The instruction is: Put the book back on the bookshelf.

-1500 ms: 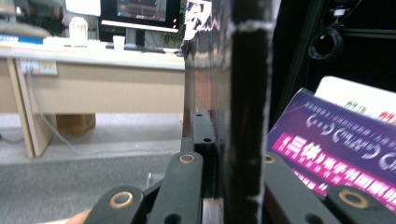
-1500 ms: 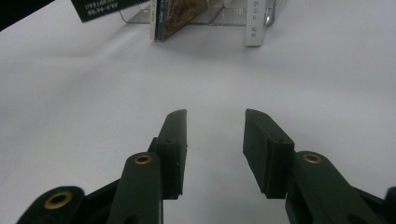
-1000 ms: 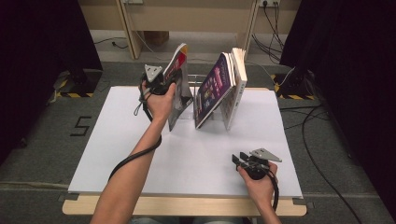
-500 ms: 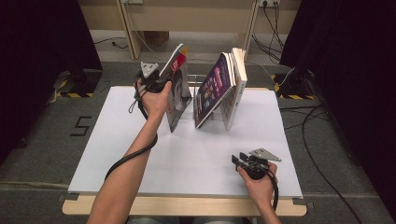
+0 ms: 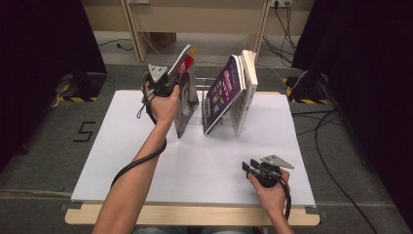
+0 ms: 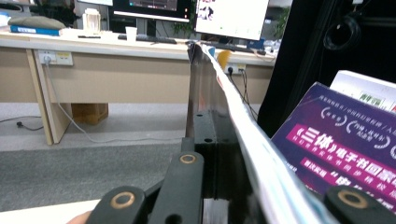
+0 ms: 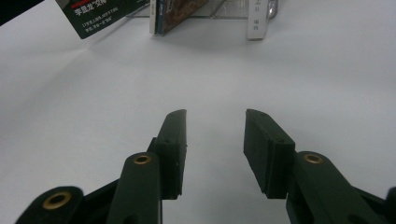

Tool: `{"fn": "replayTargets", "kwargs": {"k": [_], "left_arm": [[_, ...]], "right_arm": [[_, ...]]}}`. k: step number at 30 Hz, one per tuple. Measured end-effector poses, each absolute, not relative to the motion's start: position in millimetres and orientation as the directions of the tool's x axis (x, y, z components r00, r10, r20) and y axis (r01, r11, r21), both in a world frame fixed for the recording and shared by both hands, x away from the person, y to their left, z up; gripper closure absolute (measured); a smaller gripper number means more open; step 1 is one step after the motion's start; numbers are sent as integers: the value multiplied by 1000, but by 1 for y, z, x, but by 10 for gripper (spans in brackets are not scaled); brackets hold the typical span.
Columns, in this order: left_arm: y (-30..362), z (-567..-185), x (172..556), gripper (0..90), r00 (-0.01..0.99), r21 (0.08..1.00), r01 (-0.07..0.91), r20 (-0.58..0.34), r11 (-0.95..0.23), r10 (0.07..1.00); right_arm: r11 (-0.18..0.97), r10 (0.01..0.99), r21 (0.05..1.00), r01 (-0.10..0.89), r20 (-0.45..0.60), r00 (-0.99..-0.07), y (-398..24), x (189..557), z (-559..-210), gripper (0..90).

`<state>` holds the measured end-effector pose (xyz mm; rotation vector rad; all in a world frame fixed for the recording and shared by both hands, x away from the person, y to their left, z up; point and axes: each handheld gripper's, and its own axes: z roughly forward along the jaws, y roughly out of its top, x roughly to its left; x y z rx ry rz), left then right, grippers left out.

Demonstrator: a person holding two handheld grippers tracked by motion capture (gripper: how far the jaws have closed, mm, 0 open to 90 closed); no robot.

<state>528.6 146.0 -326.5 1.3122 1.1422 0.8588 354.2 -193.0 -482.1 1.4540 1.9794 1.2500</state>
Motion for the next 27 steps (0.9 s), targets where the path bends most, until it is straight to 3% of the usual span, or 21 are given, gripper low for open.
{"fn": "replayTargets", "kwargs": {"k": [27], "left_arm": [[150, -338, 531, 831, 232, 992, 89, -114, 95, 966]], "right_arm": [[70, 898, 825, 562, 193, -395, -191, 353, -483, 600]]}}
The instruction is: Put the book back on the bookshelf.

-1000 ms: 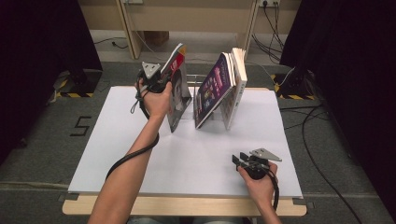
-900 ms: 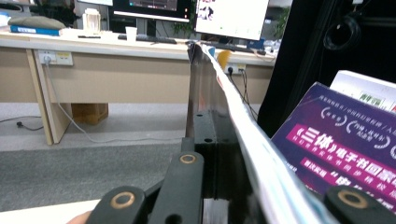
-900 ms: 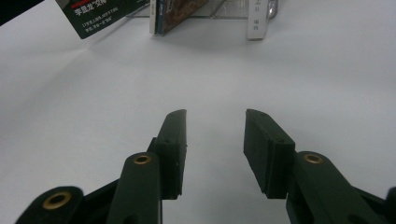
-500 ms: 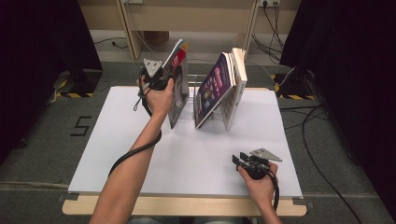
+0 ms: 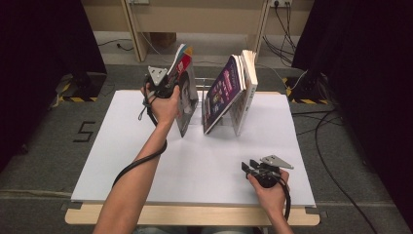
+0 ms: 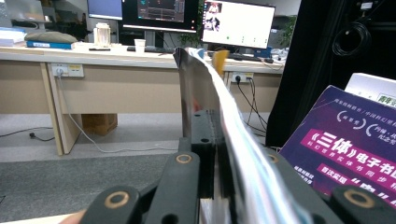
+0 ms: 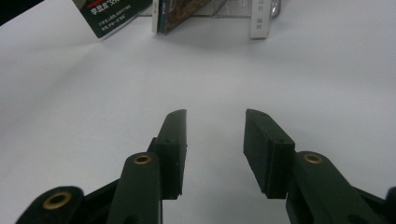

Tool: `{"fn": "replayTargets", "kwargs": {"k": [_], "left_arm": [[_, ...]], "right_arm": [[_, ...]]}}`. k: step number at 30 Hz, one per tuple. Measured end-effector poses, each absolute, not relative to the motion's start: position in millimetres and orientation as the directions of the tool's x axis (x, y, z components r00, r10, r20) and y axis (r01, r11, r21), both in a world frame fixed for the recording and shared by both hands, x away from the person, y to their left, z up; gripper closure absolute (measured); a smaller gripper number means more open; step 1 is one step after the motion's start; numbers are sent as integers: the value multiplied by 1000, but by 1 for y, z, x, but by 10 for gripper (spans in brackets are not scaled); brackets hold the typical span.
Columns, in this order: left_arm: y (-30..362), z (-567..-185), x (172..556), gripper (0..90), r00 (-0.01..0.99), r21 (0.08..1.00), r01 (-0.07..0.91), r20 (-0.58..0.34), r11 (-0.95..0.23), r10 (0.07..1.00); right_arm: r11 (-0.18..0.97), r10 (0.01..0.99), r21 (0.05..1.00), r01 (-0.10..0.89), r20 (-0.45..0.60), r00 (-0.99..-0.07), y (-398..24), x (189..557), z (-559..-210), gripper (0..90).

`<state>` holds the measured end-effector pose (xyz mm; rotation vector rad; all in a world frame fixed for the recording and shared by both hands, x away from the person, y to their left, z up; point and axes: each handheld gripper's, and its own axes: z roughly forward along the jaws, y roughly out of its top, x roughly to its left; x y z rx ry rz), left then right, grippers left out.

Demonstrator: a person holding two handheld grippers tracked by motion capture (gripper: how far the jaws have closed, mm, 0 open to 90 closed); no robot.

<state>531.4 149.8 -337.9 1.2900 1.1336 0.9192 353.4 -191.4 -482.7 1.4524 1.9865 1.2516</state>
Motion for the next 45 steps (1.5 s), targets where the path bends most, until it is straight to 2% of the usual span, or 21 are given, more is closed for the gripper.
{"fn": "replayTargets", "kwargs": {"k": [4, 11, 22, 31, 38, 45], "left_arm": [[153, -336, 531, 787, 235, 991, 89, -119, 101, 965], [155, -333, 533, 776, 240, 990, 107, -114, 90, 964], [158, -333, 535, 573, 248, 984, 144, -138, 104, 959], [161, -335, 533, 490, 253, 978, 167, -166, 126, 953], [162, -333, 530, 462, 263, 976, 172, -177, 134, 948], [166, -333, 530, 478, 259, 974, 179, -183, 140, 948]], "right_arm": [[71, 898, 823, 564, 194, -395, -190, 354, -483, 600], [77, 897, 823, 563, 190, -399, -190, 354, -484, 599], [74, 899, 820, 567, 192, -395, -190, 354, -484, 598], [78, 898, 822, 565, 188, -398, -189, 354, -484, 598], [77, 899, 823, 563, 186, -396, -189, 354, -484, 598], [79, 898, 822, 563, 186, -399, -188, 354, -484, 598]]}}
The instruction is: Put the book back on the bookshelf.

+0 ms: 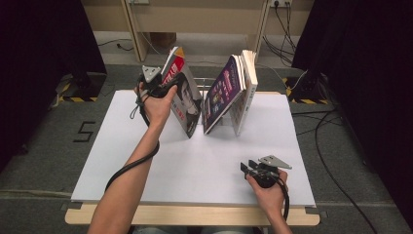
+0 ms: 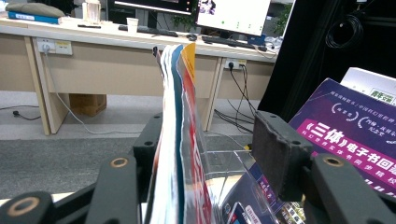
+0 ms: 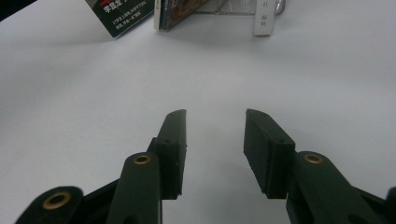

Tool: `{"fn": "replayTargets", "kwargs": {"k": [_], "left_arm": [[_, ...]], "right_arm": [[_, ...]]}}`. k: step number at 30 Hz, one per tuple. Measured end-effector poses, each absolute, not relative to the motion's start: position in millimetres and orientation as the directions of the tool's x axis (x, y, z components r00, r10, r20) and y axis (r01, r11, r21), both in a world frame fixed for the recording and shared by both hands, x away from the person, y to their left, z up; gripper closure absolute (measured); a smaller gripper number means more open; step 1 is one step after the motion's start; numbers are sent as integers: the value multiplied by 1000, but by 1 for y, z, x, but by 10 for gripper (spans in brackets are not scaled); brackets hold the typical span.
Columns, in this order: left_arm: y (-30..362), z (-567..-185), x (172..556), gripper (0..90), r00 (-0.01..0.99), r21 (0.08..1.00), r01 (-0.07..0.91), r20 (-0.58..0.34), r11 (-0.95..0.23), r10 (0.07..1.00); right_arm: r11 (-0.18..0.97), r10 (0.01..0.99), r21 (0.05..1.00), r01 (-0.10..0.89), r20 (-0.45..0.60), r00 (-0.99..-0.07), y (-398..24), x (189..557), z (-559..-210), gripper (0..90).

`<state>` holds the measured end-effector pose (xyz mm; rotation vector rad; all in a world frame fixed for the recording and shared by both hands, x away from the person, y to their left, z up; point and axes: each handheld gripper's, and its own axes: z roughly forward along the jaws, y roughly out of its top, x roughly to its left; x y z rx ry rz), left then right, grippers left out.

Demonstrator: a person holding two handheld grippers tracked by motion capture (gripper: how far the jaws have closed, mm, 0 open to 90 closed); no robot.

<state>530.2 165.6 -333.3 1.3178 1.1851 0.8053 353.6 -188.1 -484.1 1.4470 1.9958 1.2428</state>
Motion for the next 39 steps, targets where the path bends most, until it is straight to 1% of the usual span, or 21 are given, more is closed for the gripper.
{"fn": "replayTargets", "kwargs": {"k": [10, 24, 39], "left_arm": [[172, -340, 532, 480, 243, 966, 199, -210, 163, 947], [181, -346, 527, 477, 247, 957, 218, -246, 194, 937], [192, -348, 511, 467, 265, 950, 232, -269, 210, 926]], "right_arm": [[80, 898, 822, 564, 186, -399, -188, 353, -484, 598], [87, 898, 822, 563, 181, -402, -186, 354, -485, 598], [80, 900, 823, 562, 183, -396, -184, 353, -484, 598]]}}
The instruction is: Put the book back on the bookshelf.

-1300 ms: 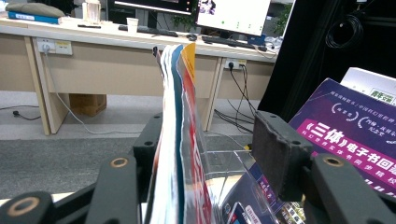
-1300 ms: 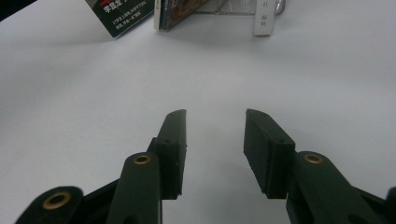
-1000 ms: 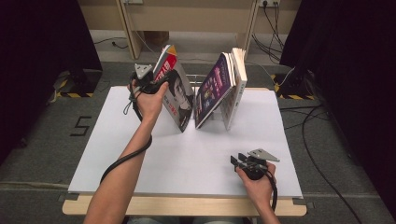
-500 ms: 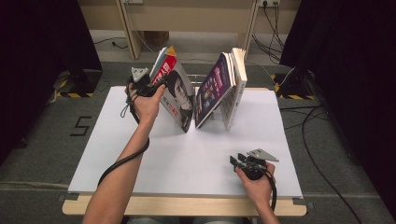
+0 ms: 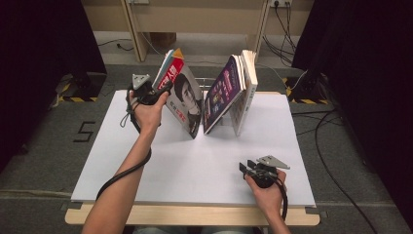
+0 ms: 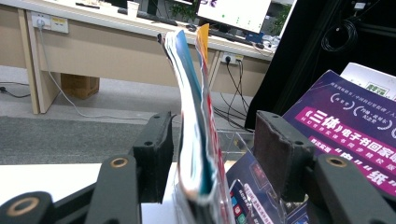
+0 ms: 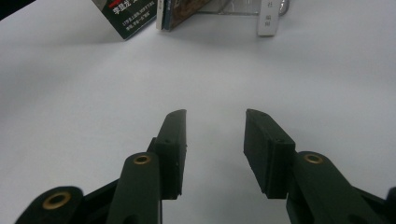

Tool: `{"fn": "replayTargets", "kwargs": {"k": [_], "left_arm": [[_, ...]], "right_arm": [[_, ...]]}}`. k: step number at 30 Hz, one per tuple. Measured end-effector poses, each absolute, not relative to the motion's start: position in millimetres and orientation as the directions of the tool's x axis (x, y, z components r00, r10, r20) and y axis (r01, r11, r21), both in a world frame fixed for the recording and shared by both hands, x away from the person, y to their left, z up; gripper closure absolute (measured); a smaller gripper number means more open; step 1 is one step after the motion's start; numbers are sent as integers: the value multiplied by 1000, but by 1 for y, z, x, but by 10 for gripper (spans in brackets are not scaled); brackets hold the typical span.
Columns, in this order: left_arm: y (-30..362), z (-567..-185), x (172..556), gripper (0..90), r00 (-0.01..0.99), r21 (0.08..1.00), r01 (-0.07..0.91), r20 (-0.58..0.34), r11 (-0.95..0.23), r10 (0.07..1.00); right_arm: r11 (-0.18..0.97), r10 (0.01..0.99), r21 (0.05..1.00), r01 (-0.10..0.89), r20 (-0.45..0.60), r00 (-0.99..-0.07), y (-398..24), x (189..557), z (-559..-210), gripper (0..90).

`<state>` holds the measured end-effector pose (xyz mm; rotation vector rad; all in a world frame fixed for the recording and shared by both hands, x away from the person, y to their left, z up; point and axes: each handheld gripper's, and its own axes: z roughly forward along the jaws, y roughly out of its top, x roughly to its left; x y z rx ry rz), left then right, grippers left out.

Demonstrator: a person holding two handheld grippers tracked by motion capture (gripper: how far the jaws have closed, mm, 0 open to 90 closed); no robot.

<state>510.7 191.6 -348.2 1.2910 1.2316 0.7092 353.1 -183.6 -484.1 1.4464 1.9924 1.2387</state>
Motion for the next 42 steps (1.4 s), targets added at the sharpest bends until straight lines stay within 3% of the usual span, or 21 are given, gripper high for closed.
{"fn": "replayTargets", "kwargs": {"k": [42], "left_arm": [[232, -373, 438, 447, 349, 940, 290, -278, 179, 895]], "right_arm": [[8, 914, 881, 474, 186, -361, -183, 370, -451, 606]]}}
